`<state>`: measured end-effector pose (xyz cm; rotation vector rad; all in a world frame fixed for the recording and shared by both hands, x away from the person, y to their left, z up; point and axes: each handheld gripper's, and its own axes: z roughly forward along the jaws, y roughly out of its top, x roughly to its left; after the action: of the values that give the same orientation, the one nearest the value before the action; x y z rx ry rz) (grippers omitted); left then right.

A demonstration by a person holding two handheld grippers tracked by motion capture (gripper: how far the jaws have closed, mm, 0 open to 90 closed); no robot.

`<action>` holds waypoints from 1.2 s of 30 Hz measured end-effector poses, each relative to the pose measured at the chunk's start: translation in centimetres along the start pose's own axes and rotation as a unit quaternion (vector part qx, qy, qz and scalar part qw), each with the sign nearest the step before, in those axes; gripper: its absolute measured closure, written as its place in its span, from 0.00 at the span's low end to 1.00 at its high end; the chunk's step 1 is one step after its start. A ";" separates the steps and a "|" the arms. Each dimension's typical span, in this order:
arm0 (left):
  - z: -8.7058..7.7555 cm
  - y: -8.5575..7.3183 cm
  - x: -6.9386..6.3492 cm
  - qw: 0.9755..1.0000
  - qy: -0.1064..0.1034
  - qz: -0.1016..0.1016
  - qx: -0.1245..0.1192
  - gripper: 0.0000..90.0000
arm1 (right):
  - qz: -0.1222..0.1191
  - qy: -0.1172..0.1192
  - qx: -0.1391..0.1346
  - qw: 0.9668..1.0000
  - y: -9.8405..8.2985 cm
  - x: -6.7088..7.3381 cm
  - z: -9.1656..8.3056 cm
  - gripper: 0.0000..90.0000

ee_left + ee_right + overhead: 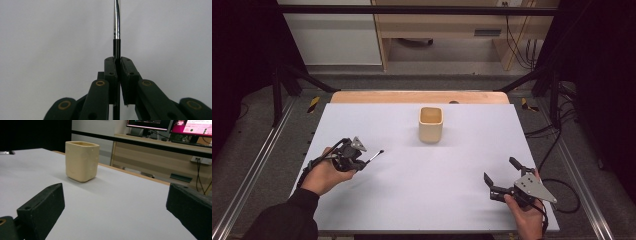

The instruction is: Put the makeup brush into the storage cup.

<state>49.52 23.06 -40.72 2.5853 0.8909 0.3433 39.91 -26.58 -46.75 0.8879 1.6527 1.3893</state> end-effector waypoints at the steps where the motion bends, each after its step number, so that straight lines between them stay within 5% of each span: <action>1: 0.0 0.0 0.0 1.000 0.002 0.007 0.000 0.93 | 0.006 0.003 0.000 1.000 0.0 0.0 0.0 0.02; 13: -0.1 1.1 -0.5 0.999 0.000 0.010 -0.035 0.93 | 0.010 0.012 0.006 1.000 0.0 0.1 0.0 0.02; 18: -0.1 1.5 -1.0 0.998 -0.001 0.010 -0.055 0.93 | -0.015 0.000 0.000 1.000 0.2 0.5 0.0 0.03; 25: -0.2 2.0 -1.7 0.997 -0.007 0.016 -0.072 0.93 | -0.001 0.008 0.004 1.000 0.1 0.4 0.1 0.03; 33: -0.5 2.7 -2.7 0.994 -0.007 0.018 -0.108 0.93 | 0.010 0.016 0.005 1.000 0.0 0.4 0.1 0.02; 36: -1.0 3.2 -3.4 0.991 -0.009 0.023 -0.133 0.93 | 0.019 0.017 0.004 1.000 0.1 0.5 0.1 0.02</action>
<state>48.33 18.86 -38.83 2.3609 0.7260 0.4202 39.81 -26.05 -46.77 0.9100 1.6752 1.4324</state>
